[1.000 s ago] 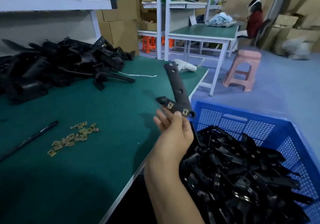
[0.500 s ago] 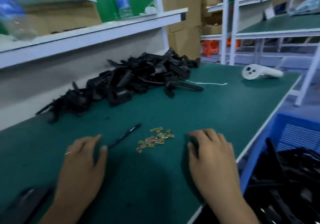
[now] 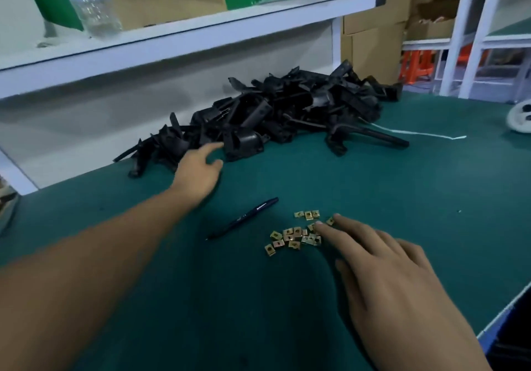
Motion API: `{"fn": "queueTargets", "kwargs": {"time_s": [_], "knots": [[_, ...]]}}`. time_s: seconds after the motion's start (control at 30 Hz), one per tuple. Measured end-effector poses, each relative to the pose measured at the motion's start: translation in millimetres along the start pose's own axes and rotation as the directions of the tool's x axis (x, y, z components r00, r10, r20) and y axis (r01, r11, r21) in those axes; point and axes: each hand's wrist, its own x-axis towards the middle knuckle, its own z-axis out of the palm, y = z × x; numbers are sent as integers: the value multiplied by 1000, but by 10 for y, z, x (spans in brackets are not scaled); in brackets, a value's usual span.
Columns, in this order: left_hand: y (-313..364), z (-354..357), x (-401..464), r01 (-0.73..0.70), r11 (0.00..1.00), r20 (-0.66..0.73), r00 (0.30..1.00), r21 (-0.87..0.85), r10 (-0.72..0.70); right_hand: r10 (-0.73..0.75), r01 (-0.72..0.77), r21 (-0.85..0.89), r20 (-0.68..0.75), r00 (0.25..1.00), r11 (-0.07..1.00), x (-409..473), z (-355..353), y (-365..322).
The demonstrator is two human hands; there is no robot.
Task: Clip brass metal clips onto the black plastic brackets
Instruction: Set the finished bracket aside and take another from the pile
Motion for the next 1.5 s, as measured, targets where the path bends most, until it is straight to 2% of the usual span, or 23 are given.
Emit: {"fn": "queueTargets", "kwargs": {"time_s": [0.1,0.17,0.3,0.43,0.57,0.6,0.67,0.77,0.87,0.97,1.03,1.1,1.23,1.27,1.33,1.4,1.43,1.5], "knots": [[140,103,449,100,984,70,993,-146,-91,-44,44,0,-70,997,999,33,59,45],[190,207,662,124,970,49,992,-208,-117,-98,98,-6,-134,986,995,56,107,62],[211,287,803,111,942,-133,978,-316,-160,-133,136,5,-189,973,991,105,139,110],[174,20,715,8,918,-306,941,-397,-141,-125,140,50,-235,964,989,102,126,112],[148,-511,457,-21,869,-369,910,-494,-188,-105,137,120,-240,965,983,83,134,140],[133,-641,357,-39,897,-416,894,-440,-165,-93,129,145,-232,968,981,77,132,138],[96,-869,109,-96,966,-477,878,-242,-32,-61,106,192,-230,971,976,65,132,120],[26,-1110,-266,-164,986,-377,916,-32,140,17,47,249,-246,969,967,55,154,92],[-129,-1148,-568,-63,974,-111,990,217,89,52,20,264,-265,963,964,27,140,72],[-304,-1038,-854,-35,937,177,984,347,-29,66,14,309,-246,967,951,-16,87,61],[-405,-961,-968,-33,909,174,984,416,-43,80,5,337,-235,969,941,-29,47,58],[-434,-944,-1021,-2,906,52,998,423,-22,86,3,361,-231,969,932,-40,18,44],[-347,-987,-1156,97,948,-82,994,302,-75,117,-10,399,-243,963,917,-24,12,75],[-310,-983,-1237,129,967,-156,983,220,-96,118,-8,405,-247,962,914,-28,13,80],[-219,-934,-1455,163,982,-243,953,-101,-183,123,-12,400,-253,960,916,-49,22,83],[-133,-850,-1721,164,876,-189,943,-453,-274,136,-42,360,-241,961,932,-78,30,69],[-104,-799,-1847,162,811,-143,947,-562,-289,146,-63,328,-235,961,943,-84,27,64],[-30,-711,-2089,176,716,-48,959,-676,-281,173,-103,284,-231,957,953,-84,12,65]]}}
